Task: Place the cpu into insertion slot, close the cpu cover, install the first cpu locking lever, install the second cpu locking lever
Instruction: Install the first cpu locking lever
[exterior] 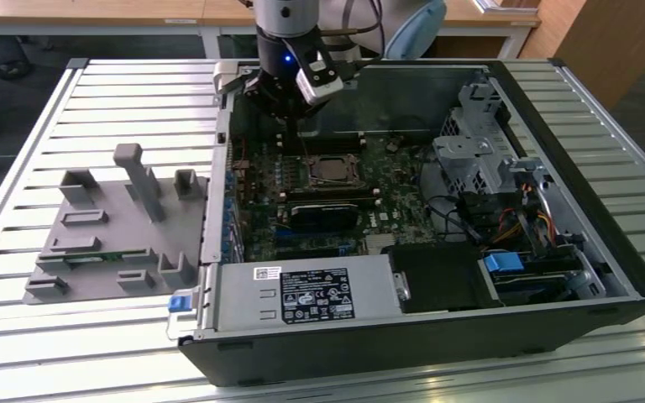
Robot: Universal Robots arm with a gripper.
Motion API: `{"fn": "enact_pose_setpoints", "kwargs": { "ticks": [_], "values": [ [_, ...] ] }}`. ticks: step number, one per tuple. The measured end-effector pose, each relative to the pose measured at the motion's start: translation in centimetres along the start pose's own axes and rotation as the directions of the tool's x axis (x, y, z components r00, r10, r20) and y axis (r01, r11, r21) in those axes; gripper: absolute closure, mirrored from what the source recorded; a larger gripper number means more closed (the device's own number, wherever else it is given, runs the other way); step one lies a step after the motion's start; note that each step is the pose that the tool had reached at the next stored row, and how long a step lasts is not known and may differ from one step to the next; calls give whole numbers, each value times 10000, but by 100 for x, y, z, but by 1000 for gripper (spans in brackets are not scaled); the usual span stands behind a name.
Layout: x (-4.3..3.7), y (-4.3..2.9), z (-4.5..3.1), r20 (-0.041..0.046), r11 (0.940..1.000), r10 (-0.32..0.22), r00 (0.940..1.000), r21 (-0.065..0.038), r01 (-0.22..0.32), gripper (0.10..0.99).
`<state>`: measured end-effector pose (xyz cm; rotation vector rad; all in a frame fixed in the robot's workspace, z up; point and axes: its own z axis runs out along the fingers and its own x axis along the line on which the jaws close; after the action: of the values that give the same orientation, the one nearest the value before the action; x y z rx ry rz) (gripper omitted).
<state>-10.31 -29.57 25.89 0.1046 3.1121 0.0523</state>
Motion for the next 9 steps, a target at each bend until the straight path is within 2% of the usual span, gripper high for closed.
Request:
{"fn": "enact_pose_setpoints", "kwargs": {
  "ticks": [9],
  "values": [
    [1, 27, 2, -3, 10000, 1, 10000, -43, -1, 980]
  ]
}}
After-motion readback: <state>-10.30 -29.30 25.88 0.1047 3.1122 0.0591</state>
